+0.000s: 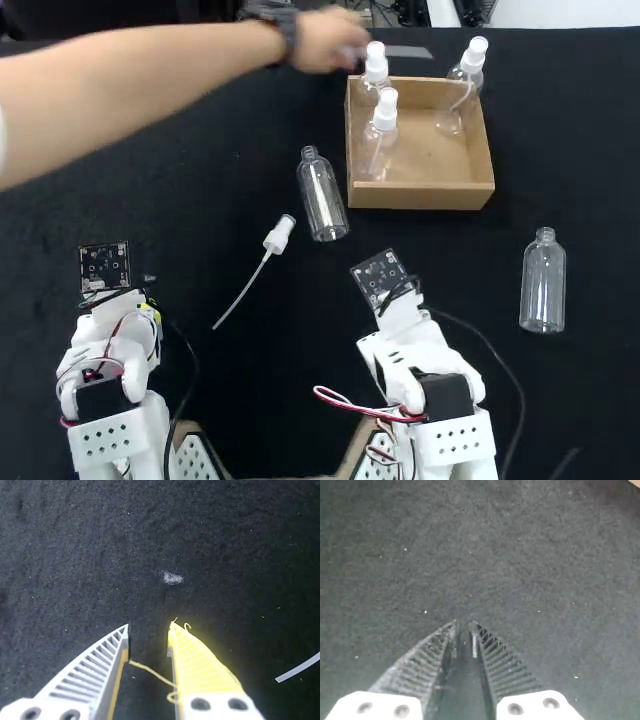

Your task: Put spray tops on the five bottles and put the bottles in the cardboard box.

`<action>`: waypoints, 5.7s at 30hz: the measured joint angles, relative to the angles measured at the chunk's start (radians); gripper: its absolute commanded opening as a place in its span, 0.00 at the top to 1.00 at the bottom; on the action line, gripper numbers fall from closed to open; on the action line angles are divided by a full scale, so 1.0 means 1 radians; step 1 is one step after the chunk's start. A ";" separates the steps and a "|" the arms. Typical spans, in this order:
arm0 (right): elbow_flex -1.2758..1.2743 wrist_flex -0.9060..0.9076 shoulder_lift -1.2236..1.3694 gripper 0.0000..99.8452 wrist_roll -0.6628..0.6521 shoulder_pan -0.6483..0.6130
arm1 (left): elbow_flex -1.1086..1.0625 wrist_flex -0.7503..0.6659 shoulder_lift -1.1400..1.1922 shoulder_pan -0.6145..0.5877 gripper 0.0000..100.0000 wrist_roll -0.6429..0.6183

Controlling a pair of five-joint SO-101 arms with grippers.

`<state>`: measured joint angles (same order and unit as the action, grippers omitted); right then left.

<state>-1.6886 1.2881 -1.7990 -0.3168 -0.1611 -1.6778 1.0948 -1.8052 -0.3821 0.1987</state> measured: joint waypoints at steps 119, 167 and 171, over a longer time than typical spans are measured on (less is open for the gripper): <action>0.512 -0.316 0.014 0.88 -0.058 0.595 | 0.000 0.000 0.000 0.000 0.87 0.000; 2.030 0.224 2.421 0.68 -0.192 0.845 | 0.000 0.000 0.000 0.000 0.87 0.000; 2.031 0.238 2.437 0.75 -0.198 0.818 | 0.000 0.000 0.000 0.000 0.87 0.000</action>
<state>0.3429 1.5259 0.6375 -0.5148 0.6567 -1.6778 1.0948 -1.8052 -0.3821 0.1987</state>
